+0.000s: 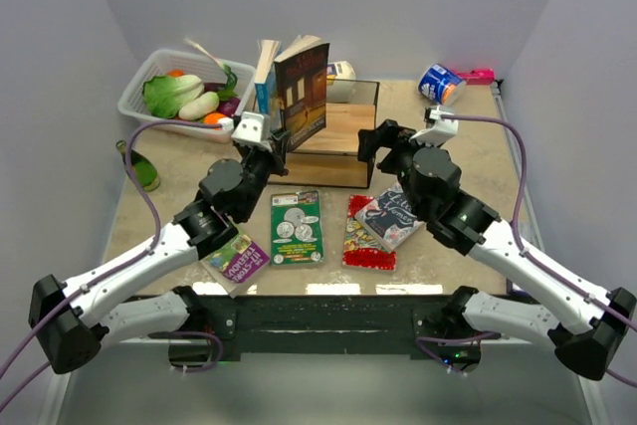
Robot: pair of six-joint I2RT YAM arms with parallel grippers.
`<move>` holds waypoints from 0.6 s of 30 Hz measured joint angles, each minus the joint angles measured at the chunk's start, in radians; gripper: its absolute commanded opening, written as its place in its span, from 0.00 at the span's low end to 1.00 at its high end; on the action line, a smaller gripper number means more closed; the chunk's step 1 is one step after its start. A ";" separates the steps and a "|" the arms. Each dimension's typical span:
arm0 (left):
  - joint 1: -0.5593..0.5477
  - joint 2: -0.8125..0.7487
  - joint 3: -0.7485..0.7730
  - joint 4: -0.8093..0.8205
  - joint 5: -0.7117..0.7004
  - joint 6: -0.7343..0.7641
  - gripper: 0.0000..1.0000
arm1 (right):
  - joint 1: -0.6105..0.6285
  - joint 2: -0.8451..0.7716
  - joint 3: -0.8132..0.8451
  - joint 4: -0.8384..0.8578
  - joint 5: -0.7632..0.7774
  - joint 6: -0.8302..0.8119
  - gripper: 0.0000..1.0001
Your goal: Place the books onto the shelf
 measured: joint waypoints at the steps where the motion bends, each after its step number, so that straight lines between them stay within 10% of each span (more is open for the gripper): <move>1: 0.000 0.009 -0.018 0.035 -0.008 0.013 0.00 | 0.000 0.000 0.000 0.001 0.010 -0.003 0.96; 18: -0.001 0.342 -0.249 0.777 -0.085 0.175 0.00 | -0.019 0.124 0.072 0.011 0.147 -0.055 0.96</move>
